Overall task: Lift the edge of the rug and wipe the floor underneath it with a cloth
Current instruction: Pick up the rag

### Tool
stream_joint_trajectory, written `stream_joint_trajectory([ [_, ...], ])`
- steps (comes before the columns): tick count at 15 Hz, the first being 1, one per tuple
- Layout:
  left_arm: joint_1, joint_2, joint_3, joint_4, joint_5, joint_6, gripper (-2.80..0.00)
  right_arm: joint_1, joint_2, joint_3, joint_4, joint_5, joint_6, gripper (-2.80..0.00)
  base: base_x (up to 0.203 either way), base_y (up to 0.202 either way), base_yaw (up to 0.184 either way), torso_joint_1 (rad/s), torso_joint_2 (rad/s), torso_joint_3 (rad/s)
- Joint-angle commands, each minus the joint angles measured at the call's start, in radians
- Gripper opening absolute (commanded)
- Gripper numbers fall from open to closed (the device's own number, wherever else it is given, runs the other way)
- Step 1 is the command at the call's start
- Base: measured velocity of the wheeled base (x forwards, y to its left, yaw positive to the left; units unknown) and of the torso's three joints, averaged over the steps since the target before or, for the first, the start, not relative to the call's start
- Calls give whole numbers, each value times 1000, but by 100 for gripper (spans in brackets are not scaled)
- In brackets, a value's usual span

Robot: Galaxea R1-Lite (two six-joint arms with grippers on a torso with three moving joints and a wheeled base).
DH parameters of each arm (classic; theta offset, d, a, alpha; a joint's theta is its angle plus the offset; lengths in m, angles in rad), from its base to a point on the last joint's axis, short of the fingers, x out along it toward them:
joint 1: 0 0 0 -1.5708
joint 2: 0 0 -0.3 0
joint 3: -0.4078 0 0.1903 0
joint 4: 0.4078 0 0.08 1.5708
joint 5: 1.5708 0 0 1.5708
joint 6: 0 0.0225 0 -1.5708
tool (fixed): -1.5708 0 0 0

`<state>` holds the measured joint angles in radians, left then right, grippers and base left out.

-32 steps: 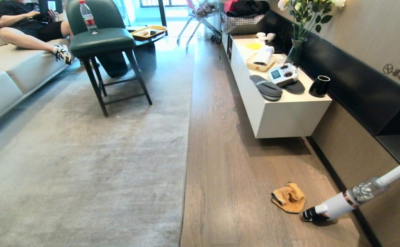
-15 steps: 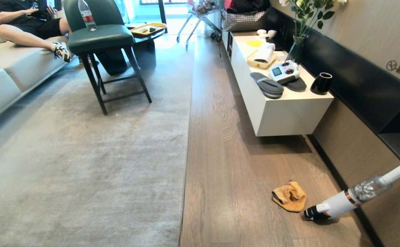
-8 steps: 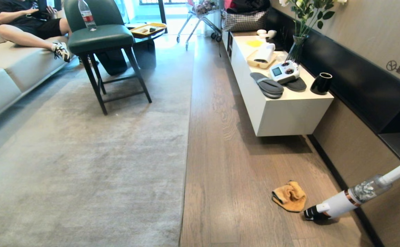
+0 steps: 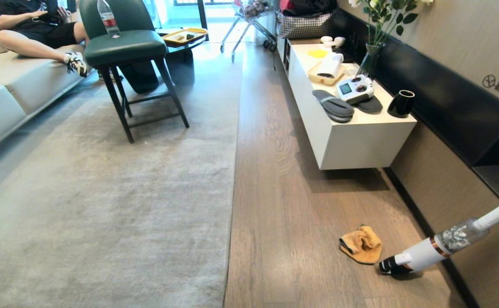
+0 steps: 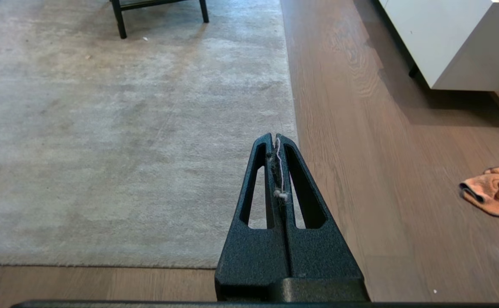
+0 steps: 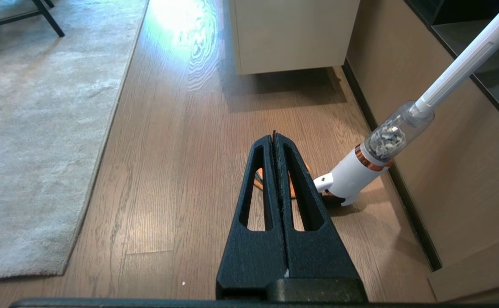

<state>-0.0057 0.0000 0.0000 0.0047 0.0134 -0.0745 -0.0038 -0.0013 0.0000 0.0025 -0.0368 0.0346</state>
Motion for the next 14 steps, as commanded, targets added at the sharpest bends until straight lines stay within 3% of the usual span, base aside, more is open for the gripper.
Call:
stream_joint_trajectory([
  [1, 0, 0, 0, 0, 0, -5, -280, 0, 1, 0, 1, 0, 0, -280, 0, 0, 0, 2, 5, -112],
  [14, 0, 0, 0, -2, 8, -19, -280, -1, 1, 0, 1, 0, 0, -280, 0, 0, 0, 2, 4, -192],
])
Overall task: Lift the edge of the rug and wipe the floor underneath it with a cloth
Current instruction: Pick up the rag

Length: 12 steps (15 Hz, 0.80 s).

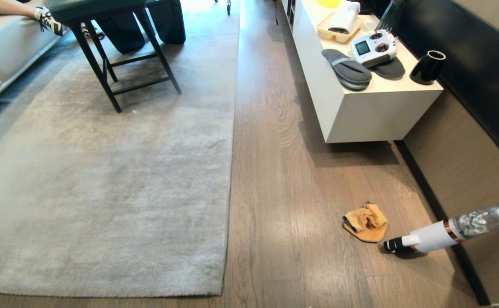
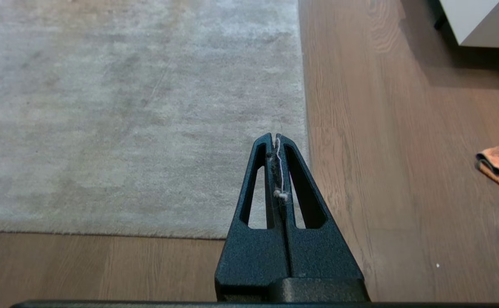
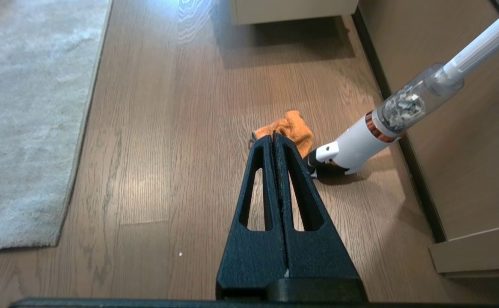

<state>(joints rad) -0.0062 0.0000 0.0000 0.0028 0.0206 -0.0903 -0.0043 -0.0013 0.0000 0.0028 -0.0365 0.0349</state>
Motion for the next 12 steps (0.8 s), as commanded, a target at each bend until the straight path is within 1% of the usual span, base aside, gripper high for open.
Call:
stream_joint_trajectory([
  [1, 0, 0, 0, 0, 1, -3, -280, 0, 1, 0, -1, 0, 0, -280, 0, 0, 0, 3, 1, -196],
  [12, 0, 0, 0, 0, 1, -3, -280, 0, 1, 0, 0, 0, 0, -280, 0, 0, 0, 3, 4, -200],
])
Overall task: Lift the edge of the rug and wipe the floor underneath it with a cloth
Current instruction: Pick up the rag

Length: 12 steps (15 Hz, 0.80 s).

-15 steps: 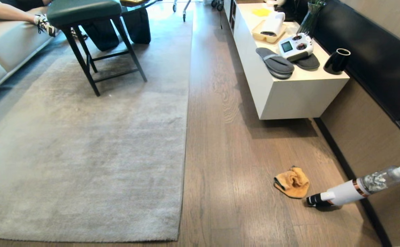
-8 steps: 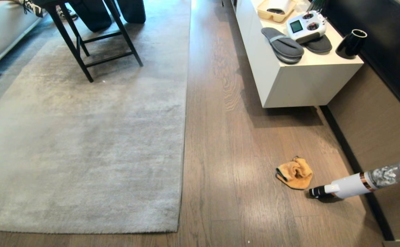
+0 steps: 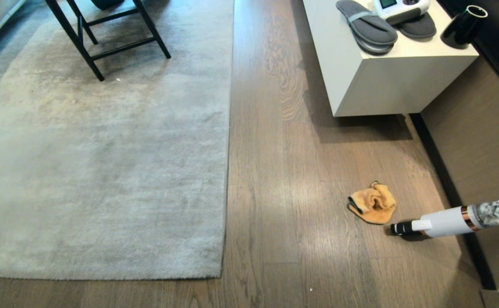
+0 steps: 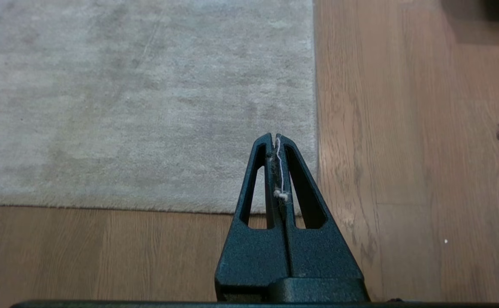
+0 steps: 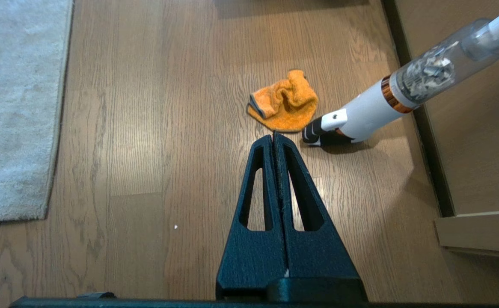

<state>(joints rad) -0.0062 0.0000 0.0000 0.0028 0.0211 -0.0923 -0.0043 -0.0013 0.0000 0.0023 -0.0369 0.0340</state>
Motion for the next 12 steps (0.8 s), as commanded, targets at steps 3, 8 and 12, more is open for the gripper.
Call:
stream_joint_trajectory([
  [3, 0, 0, 0, 0, 0, 0, -280, 0, 1, 0, 1, 0, 0, -280, 0, 0, 0, 3, 3, -197],
  [8, 0, 0, 0, 0, 0, 0, -280, 0, 1, 0, 1, 0, 1, -280, 0, 0, 0, 4, 5, -197],
  [12, 0, 0, 0, 0, 0, 0, -280, 0, 1, 0, 1, 0, 0, -280, 0, 0, 0, 5, 6, -197],
])
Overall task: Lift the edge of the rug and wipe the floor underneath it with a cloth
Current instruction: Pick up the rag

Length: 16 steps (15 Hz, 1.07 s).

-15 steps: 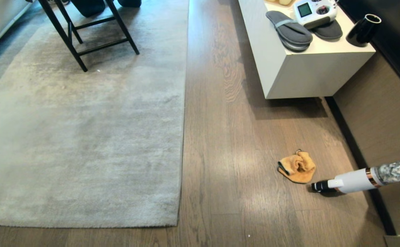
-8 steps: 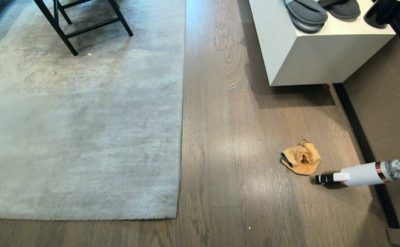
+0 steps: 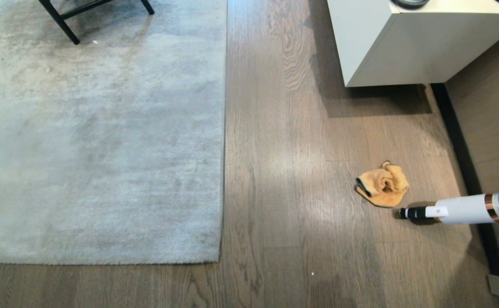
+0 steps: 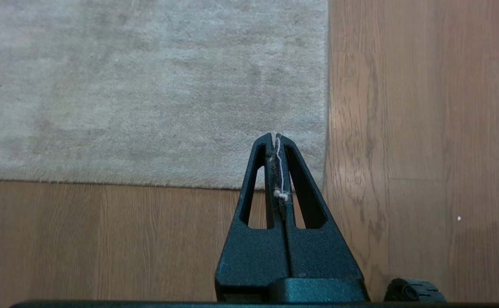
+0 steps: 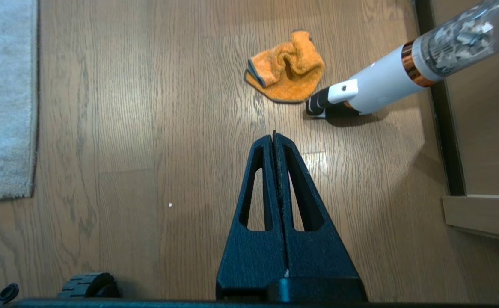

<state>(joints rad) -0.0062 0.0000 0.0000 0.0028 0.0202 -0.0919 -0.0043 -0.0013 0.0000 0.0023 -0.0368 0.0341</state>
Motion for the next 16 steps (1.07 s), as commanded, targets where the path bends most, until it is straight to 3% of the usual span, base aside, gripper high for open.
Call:
stream_joint_trajectory([
  [1, 0, 0, 0, 0, 1, 0, -280, 0, 1, 0, 1, 0, 1, -280, 0, 0, 0, 5, 1, -201],
  [16, 0, 0, 0, 0, 1, -2, -280, 0, 1, 0, -1, 0, 1, -280, 0, 0, 0, 3, 3, -198],
])
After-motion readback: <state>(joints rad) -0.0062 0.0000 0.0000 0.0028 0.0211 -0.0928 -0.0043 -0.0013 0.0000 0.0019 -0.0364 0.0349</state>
